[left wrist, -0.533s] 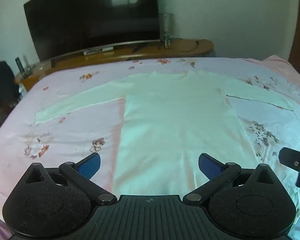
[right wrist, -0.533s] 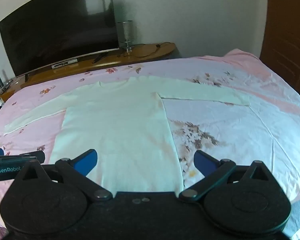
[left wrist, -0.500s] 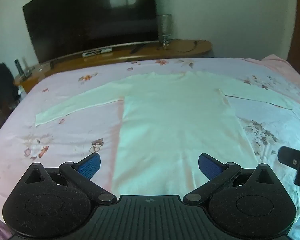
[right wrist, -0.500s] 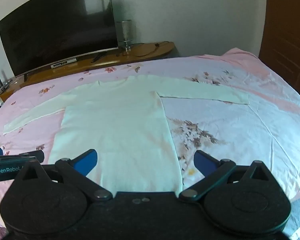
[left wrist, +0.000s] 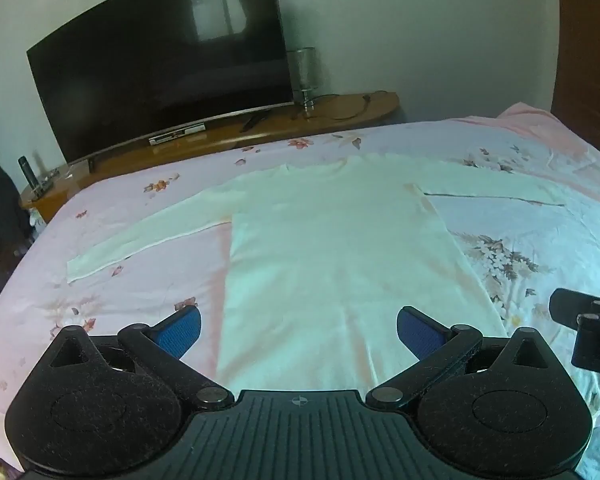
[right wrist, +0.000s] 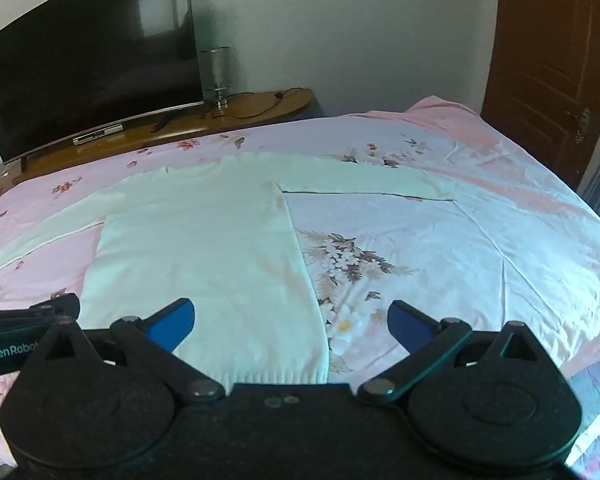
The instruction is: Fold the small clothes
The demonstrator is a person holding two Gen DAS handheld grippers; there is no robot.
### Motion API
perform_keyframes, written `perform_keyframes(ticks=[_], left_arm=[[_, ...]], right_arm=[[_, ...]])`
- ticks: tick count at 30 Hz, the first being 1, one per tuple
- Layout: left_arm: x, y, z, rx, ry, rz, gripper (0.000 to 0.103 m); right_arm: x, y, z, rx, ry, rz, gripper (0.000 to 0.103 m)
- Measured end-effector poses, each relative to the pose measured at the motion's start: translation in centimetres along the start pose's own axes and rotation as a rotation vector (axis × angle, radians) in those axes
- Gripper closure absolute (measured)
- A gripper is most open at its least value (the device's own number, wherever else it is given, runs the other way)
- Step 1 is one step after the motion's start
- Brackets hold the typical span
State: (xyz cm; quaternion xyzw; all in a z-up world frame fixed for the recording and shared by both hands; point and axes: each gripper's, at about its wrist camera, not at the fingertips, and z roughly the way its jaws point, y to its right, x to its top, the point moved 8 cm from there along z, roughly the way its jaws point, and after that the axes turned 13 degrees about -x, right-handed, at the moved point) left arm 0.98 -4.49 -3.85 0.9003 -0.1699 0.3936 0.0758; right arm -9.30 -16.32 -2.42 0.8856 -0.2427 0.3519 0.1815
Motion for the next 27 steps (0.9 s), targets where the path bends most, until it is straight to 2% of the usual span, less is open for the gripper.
perform_keyframes(ticks=[4, 8, 18, 27], left_arm=[[-0.3, -0.3, -0.1, -0.029, -0.036, 0.0, 0.0], [-1.4, -0.1, 0.7, -0.056, -0.109, -0.008, 0.0], [-4.1, -0.5, 2.5, -0.057, -0.274, -0.043, 0.0], [-3.5, -1.5, 2.7, -0.046, -0.293, -0.054, 0.0]], right_arm=[[0.1, -0.2, 0.0, -0.011, -0.007, -0.005, 0.0], [-0.1, -0.2, 0.1, -0.006, -0.023, -0.006, 0.0], [-1.8, -0.5, 1.0, 0.001, -0.11, -0.005, 0.0], [-3.2, -0.9, 2.3, -0.007, -0.224, -0.013, 0.0]])
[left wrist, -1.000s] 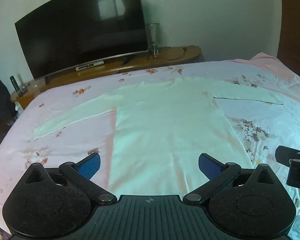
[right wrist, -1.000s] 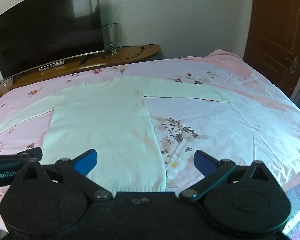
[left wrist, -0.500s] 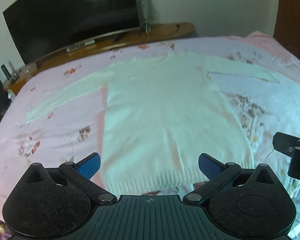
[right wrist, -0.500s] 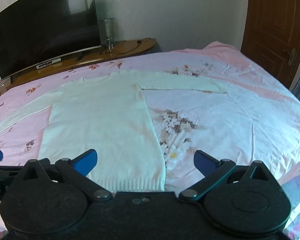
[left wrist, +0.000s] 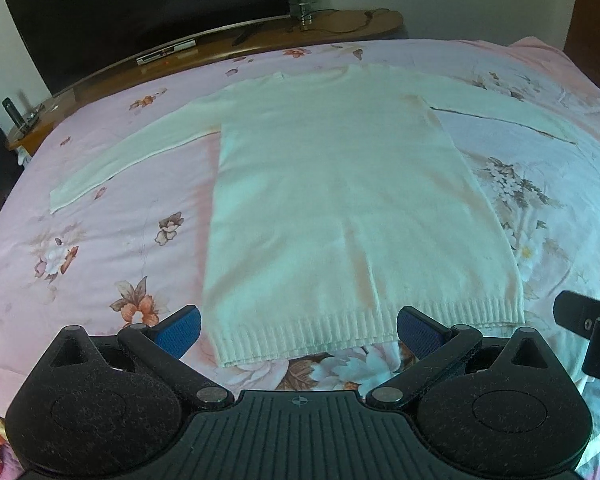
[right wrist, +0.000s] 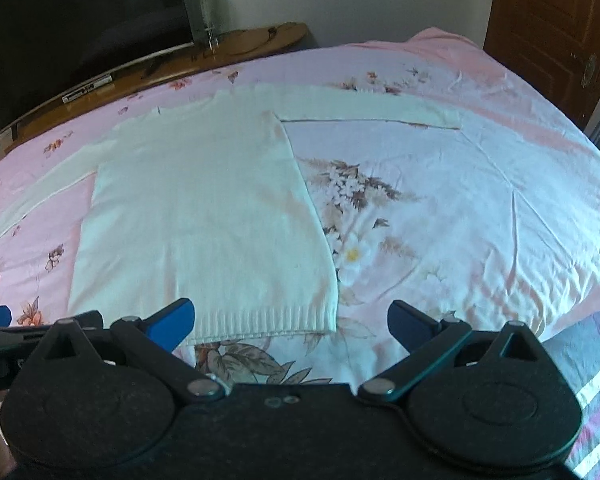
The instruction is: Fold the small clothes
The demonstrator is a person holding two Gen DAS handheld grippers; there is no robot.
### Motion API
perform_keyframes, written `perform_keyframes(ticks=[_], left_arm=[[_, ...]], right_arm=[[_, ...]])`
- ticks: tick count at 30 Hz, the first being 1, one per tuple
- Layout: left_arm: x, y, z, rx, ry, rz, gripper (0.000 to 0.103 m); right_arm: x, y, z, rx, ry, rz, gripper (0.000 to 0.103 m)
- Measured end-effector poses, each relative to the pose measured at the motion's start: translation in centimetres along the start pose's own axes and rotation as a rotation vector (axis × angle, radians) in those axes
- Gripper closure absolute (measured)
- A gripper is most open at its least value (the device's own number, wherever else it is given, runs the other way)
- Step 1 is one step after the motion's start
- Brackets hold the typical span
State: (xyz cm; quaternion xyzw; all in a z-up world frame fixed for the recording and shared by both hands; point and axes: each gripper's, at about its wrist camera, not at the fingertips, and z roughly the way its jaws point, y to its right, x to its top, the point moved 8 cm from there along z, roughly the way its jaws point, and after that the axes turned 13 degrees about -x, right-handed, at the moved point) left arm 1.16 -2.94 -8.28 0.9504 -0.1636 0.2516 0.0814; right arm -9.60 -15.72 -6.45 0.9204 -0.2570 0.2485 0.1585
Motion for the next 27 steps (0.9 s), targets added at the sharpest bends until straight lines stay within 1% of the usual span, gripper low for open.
perform_keyframes(ticks=[5, 14, 27], left_arm=[[0.35, -0.44, 0.2, 0.004, 0.01, -0.02, 0.0], [0.54, -0.32, 0.35, -0.006, 0.026, -0.013, 0.0], [0.59, -0.68, 0.5, -0.013, 0.028, -0.009, 0.0]], right_arm=[[-0.11, -0.28, 0.39, 0.001, -0.018, -0.008, 0.0], [0.41, -0.21, 0.08, 0.004, 0.002, 0.002, 0.0], [0.52, -0.44, -0.17, 0.008, 0.011, 0.007, 0.0]])
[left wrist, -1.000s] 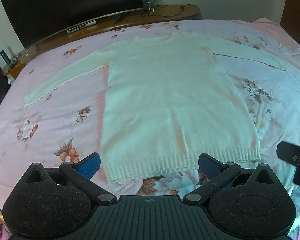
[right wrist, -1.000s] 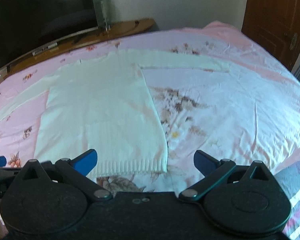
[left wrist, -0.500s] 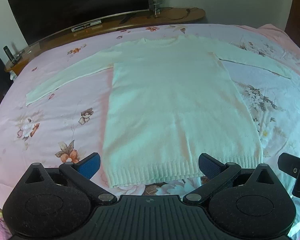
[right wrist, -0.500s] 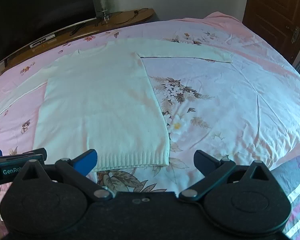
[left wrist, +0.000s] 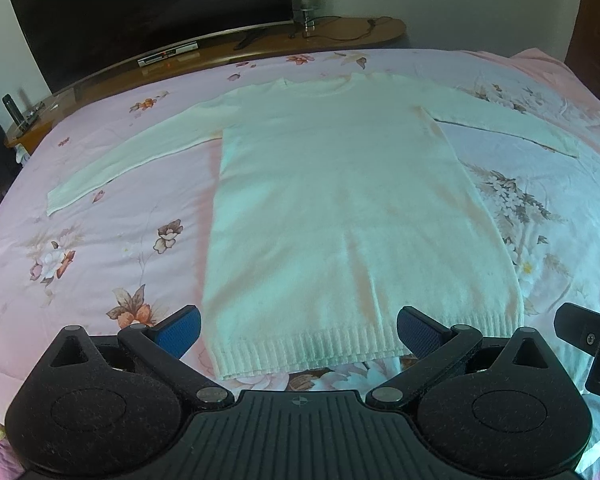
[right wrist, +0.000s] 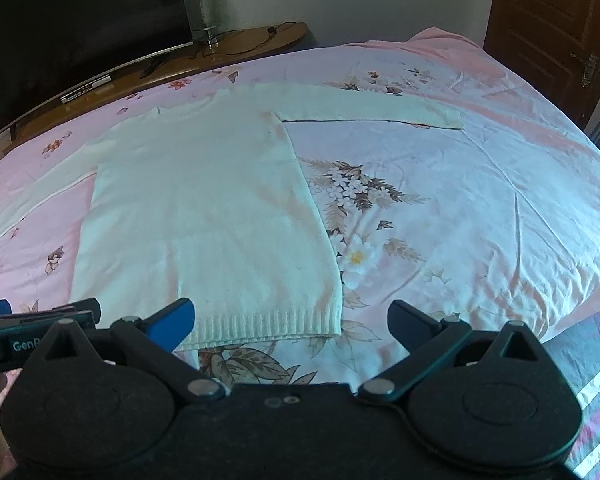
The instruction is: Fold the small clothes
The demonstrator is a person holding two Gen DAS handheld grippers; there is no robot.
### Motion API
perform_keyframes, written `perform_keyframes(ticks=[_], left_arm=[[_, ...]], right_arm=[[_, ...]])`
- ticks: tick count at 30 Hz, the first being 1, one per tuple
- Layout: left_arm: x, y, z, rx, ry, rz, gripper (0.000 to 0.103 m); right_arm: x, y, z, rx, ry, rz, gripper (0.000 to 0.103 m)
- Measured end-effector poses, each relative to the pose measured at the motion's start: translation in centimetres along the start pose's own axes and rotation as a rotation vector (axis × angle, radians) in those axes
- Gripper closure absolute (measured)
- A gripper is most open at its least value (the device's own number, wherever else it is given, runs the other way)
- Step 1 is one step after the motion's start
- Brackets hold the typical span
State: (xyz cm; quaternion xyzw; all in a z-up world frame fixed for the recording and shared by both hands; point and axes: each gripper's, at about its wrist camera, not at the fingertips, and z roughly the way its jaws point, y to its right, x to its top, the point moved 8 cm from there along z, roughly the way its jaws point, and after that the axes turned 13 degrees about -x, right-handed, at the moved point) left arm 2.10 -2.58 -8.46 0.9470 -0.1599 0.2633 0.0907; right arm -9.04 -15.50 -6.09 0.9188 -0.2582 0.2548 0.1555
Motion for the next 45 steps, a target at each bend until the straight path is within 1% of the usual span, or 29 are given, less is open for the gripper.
perform_keyframes(ticks=[18, 30, 36, 45], left_arm=[[0.5, 0.1, 0.1, -0.008, 0.002, 0.01, 0.0], [1.4, 0.4, 1.2, -0.017, -0.003, 0.015, 0.0], [2.4, 0.3, 2.3, -0.004, 0.003, 0.011, 0.0], [5.4, 0.0, 5.0, 0.007, 0.018, -0.005, 0.0]], right_arm=[[0.4, 0.0, 0.1, 0.0, 0.009, 0.013, 0.0], [0.8, 0.2, 0.6, -0.005, 0.008, 0.024, 0.0], [1.6, 1.0, 1.8, -0.022, 0.009, 0.051, 0.0], [4.0, 2.3, 4.4, -0.062, 0.03, 0.075, 0.0]])
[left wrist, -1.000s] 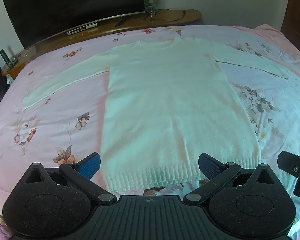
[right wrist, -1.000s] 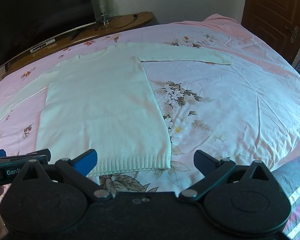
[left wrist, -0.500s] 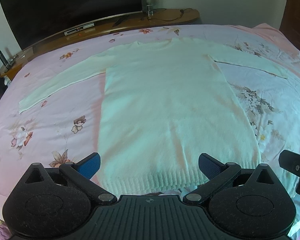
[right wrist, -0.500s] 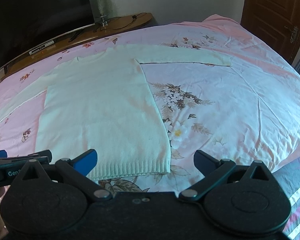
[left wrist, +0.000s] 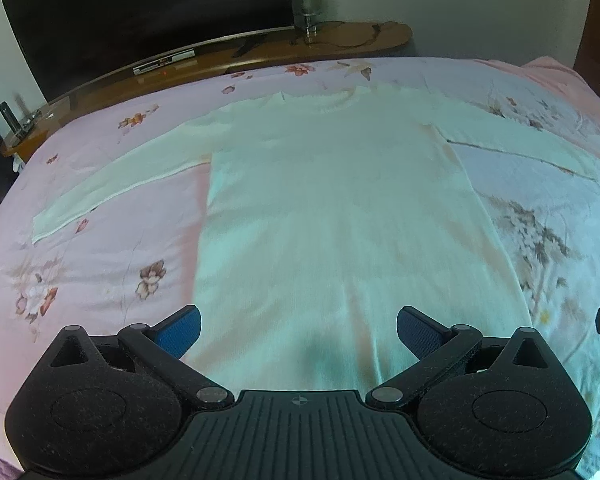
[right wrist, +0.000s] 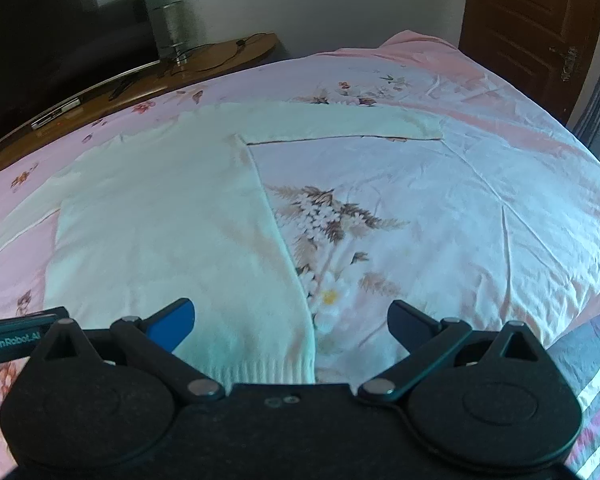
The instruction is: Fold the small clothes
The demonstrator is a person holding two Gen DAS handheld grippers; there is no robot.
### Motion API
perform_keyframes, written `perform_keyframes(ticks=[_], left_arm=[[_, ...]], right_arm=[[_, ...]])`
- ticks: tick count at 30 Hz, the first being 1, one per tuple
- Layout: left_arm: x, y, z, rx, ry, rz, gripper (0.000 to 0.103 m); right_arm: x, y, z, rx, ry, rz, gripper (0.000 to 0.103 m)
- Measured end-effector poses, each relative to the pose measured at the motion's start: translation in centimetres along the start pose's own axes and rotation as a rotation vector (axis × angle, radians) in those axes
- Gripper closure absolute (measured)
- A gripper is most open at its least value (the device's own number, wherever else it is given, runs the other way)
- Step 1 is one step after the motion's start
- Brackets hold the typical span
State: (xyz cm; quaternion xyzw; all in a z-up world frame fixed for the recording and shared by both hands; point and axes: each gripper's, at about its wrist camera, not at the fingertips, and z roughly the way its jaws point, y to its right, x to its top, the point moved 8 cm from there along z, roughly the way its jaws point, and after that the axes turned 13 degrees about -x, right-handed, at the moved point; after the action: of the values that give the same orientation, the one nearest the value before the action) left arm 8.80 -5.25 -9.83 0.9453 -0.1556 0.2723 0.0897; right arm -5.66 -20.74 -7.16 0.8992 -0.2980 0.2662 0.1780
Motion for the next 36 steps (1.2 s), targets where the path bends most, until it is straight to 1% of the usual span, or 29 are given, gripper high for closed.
perform_keyframes(ticks=[7, 11, 17, 19, 21, 23, 26, 28, 30, 36], left_arm=[[2.9, 0.8, 2.7, -0.003, 0.02, 0.004, 0.0], [4.8, 1.0, 4.6, -0.003, 0.024, 0.005, 0.0], [8.0, 1.2, 8.2, -0.001, 0.033, 0.001, 0.0], [9.1, 1.3, 9.9, 0.004, 0.033, 0.008, 0.0], [10.0, 1.3, 11.2, 0.01, 0.029, 0.013, 0.0], [11.0, 1.3, 12.8, 0.012, 0.027, 0.016, 0.0], [12.6, 1.4, 14.8, 0.012, 0.027, 0.014, 0.0], [13.7, 1.5, 16.4, 0.011, 0.022, 0.011, 0.0], [14.5, 1.7, 17.5, 0.009, 0.018, 0.011, 0.0], [17.1, 2.6, 21.0, 0.002, 0.019, 0.025, 0.0]], right_arm=[[2.9, 0.2, 2.6, -0.03, 0.04, 0.001, 0.0], [4.6, 0.3, 4.7, -0.03, 0.05, 0.018, 0.0], [7.2, 0.5, 9.4, -0.04, 0.057, 0.032, 0.0], [8.1, 0.7, 11.3, -0.046, 0.048, 0.041, 0.001], [9.1, 1.2, 13.4, -0.041, 0.043, 0.06, 0.006], [9.9, 1.8, 15.4, -0.043, 0.031, 0.081, 0.008], [11.1, 2.9, 18.7, -0.054, 0.001, 0.111, 0.018], [11.8, 3.8, 20.7, -0.064, -0.019, 0.138, 0.021], [12.6, 4.9, 22.6, -0.07, -0.03, 0.176, 0.025], [14.3, 7.8, 27.5, -0.09, -0.081, 0.27, 0.032]])
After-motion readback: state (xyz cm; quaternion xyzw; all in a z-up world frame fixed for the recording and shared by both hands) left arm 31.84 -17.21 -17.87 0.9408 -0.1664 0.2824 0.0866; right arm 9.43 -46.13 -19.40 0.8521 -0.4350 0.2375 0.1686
